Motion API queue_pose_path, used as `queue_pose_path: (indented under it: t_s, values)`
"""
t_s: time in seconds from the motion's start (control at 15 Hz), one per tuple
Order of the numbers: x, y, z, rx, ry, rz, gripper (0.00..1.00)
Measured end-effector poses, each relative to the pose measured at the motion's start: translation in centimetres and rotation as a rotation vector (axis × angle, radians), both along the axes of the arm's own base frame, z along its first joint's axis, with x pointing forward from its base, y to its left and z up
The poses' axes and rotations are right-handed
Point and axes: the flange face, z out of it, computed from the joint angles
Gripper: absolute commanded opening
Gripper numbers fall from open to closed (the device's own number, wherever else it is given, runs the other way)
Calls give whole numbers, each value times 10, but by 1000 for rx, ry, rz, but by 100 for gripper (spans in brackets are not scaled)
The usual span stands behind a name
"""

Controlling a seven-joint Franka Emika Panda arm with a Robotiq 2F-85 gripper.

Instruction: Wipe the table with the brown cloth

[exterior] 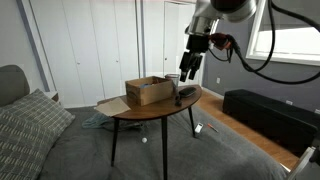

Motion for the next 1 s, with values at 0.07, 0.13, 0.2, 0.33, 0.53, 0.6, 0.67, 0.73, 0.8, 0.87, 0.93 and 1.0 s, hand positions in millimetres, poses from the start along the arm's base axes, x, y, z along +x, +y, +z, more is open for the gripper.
queue_pose_path:
  t_s: [0.07,0.13,0.2,0.33,0.53,0.6,0.67,0.73,0.8,0.87,0.93,1.0]
  values:
    - [7,19,0,0,-21,30,100]
    - [14,39,0,-3,-42,59,100]
    - [21,56,-1,-9,-57,84,100]
    - [33,89,-4,-23,-83,137,100]
    - [45,112,-9,-19,-81,171,100]
    - [48,112,-9,-17,-80,171,100]
    - [48,112,-9,-16,-81,170,100]
    - [48,113,-8,-16,-82,170,100]
    - [48,113,-8,-15,-83,170,100]
    - [48,113,-7,-15,-83,170,100]
    - [48,113,-7,-15,-83,170,100]
    - [48,113,-7,-15,-83,170,100]
